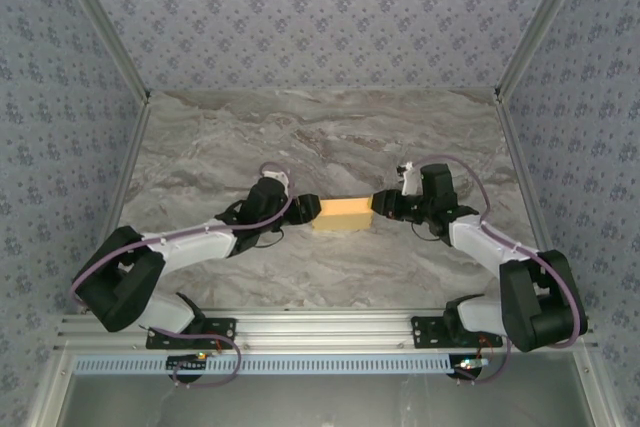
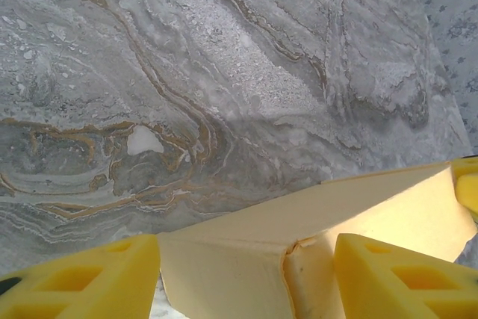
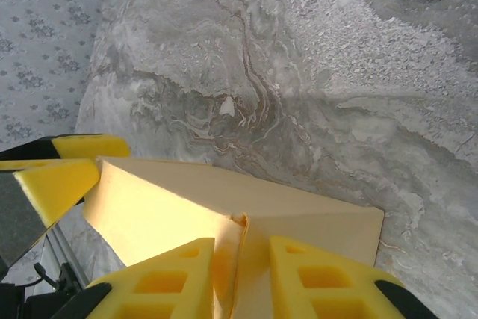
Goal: Fold the paper box
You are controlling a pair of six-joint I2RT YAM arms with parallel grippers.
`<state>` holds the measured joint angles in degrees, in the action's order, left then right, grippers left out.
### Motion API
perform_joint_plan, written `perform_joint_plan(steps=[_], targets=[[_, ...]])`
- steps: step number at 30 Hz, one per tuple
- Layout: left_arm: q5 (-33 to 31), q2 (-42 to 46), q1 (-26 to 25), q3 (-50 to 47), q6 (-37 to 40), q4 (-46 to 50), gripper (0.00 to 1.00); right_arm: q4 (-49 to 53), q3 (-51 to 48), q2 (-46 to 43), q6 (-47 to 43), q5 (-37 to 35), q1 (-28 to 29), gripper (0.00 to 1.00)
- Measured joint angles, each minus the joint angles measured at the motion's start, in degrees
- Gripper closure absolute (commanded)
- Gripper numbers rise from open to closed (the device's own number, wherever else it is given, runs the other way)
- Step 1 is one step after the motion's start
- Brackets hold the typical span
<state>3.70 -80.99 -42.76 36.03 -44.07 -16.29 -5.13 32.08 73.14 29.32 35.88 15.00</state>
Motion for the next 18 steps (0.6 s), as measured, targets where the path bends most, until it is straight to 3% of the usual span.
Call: perform_joint_plan(steps=[5, 8, 18], targets=[[0.07, 0.0, 0.0, 2.93, 1.62, 4.2, 0.33, 6.84, 3.41, 0.02, -1.07, -2.78, 0.31, 0.52], [0.07, 0.37, 0.0, 4.0, 2.45, 5.4, 0.32, 10.12, 5.38, -0.11, -1.86, -4.22, 0.31, 0.46], [2.73, 1.75, 0.07, 4.11, 1.99, 6.27, 0.32, 14.19, 6.34, -0.24, -3.67, -5.64, 0.96, 0.44]])
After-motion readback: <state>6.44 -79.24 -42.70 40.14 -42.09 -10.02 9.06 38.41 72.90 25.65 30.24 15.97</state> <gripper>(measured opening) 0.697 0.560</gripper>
